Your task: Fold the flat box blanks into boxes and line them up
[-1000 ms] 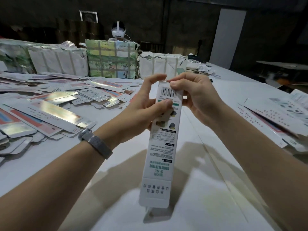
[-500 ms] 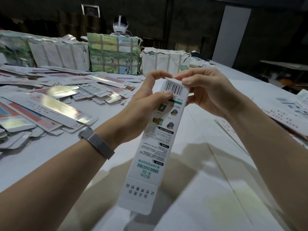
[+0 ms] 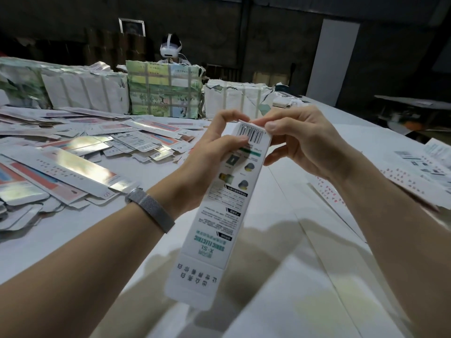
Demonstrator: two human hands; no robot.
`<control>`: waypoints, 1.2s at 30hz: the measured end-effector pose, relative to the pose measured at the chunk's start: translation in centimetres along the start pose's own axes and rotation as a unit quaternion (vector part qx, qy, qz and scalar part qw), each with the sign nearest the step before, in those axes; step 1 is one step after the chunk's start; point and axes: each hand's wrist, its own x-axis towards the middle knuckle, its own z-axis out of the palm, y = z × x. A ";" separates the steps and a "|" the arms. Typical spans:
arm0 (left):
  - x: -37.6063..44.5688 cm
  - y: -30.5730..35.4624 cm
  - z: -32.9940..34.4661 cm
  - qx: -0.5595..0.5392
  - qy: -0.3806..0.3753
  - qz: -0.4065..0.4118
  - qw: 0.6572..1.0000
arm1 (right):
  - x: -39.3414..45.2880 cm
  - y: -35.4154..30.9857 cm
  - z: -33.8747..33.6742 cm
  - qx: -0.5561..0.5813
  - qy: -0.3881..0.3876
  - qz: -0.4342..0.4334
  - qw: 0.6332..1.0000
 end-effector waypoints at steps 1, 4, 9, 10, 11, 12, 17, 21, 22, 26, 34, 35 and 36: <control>-0.1 -0.4 0.1 -0.005 -0.006 -0.002 1.000 | -0.1 0.0 0.1 -0.005 0.003 0.005 1.000; -0.7 -1.6 0.3 -0.018 -0.029 -0.002 0.999 | -0.2 0.5 0.5 -0.031 0.015 0.026 0.999; -1.2 -2.1 0.0 -0.040 -0.042 0.028 0.998 | -0.1 1.2 1.4 -0.017 0.047 0.039 0.998; -1.3 -2.1 -0.1 -0.044 -0.039 0.034 0.998 | -0.1 1.2 1.7 -0.021 0.054 0.034 0.998; -1.3 -2.0 -0.2 -0.043 -0.036 0.040 0.998 | 0.0 1.2 1.8 -0.029 0.058 0.027 0.998; -1.4 -2.0 -0.2 -0.040 -0.032 0.043 0.998 | 0.0 1.3 2.0 -0.036 0.061 0.021 0.997; -1.8 -2.0 -0.5 0.015 0.008 0.051 0.999 | -0.3 1.2 2.5 -0.046 0.045 0.019 0.998; -2.0 -2.2 -0.5 -0.007 0.009 0.052 0.999 | -0.8 1.3 2.4 -0.027 0.034 0.033 0.999; -2.1 -2.3 -0.5 -0.012 0.010 0.050 0.999 | -0.9 1.4 2.5 -0.027 0.035 0.028 0.999; -1.7 -2.5 -0.4 -0.028 0.067 0.061 0.996 | -1.0 1.9 3.7 -0.019 0.038 0.008 0.999; -1.4 -2.3 0.3 0.015 0.116 0.118 0.986 | -0.7 2.3 7.3 -0.145 0.161 -0.046 0.975; -1.6 -2.2 0.5 0.032 0.116 0.112 0.986 | -0.8 2.3 7.3 -0.217 0.179 -0.054 0.958; -1.7 -2.2 0.6 0.050 0.121 0.096 0.987 | -0.9 2.3 7.3 -0.277 0.180 -0.058 0.942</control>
